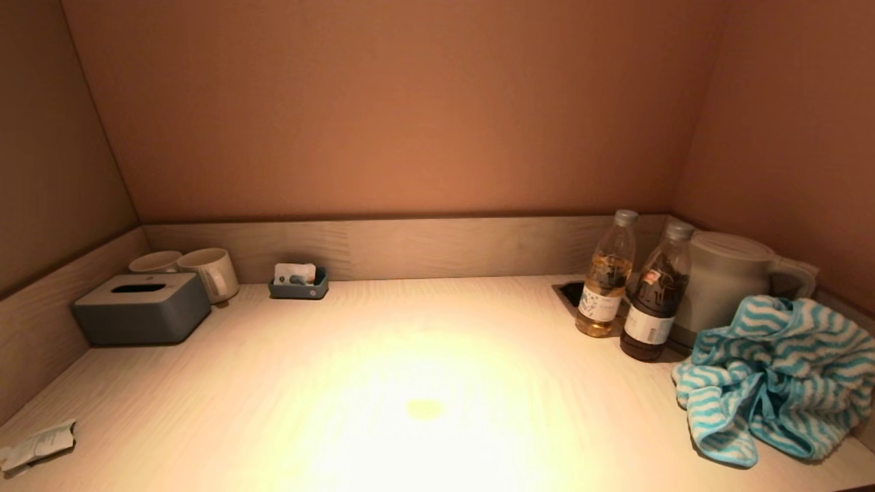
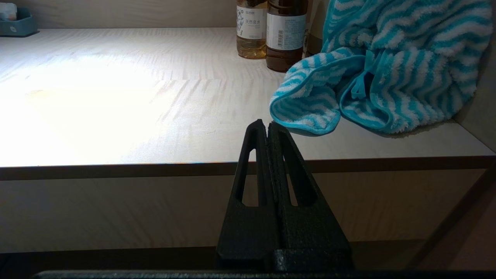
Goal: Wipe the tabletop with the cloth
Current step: Pick up the tablecloth
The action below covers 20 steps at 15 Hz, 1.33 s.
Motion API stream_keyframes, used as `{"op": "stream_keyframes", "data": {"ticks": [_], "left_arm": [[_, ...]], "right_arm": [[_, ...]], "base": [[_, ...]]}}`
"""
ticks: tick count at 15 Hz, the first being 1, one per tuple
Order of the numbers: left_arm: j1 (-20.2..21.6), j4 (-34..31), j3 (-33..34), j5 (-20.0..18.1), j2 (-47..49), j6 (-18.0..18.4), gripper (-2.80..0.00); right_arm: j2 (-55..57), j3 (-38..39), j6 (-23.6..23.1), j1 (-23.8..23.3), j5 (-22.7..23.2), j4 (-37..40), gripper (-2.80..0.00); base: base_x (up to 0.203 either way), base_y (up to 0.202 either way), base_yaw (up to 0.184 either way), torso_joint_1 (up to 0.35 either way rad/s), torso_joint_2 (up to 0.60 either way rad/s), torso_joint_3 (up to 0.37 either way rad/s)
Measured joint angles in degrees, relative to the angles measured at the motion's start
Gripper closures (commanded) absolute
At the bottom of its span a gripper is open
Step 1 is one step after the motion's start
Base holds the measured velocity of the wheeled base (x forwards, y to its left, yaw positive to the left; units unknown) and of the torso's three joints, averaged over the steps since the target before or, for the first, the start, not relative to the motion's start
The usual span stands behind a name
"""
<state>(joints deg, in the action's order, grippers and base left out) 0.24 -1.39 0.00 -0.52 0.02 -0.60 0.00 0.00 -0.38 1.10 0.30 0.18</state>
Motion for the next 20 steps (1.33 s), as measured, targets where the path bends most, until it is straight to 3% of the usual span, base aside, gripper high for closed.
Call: {"op": "stream_keyframes", "data": {"ticks": [11,16,20], "left_arm": [[0.0,0.0,0.0,0.0,0.0,0.0,0.0],[0.0,0.0,0.0,0.0,0.0,0.0,0.0],[0.0,0.0,0.0,0.0,0.0,0.0,0.0]], "right_arm": [[0.0,-1.0,-1.8,-0.1,-0.4,0.6,0.0],[2.3,-11.6,-2.9,-0.1,-2.6,5.8,0.0],[19.1,-21.2,-1.4,0.0,-5.3,9.5,0.0]], "base": [[0.0,0.0,0.0,0.0,0.0,0.0],[0.0,0.0,0.0,0.0,0.0,0.0],[0.0,0.0,0.0,0.0,0.0,0.0]]}}
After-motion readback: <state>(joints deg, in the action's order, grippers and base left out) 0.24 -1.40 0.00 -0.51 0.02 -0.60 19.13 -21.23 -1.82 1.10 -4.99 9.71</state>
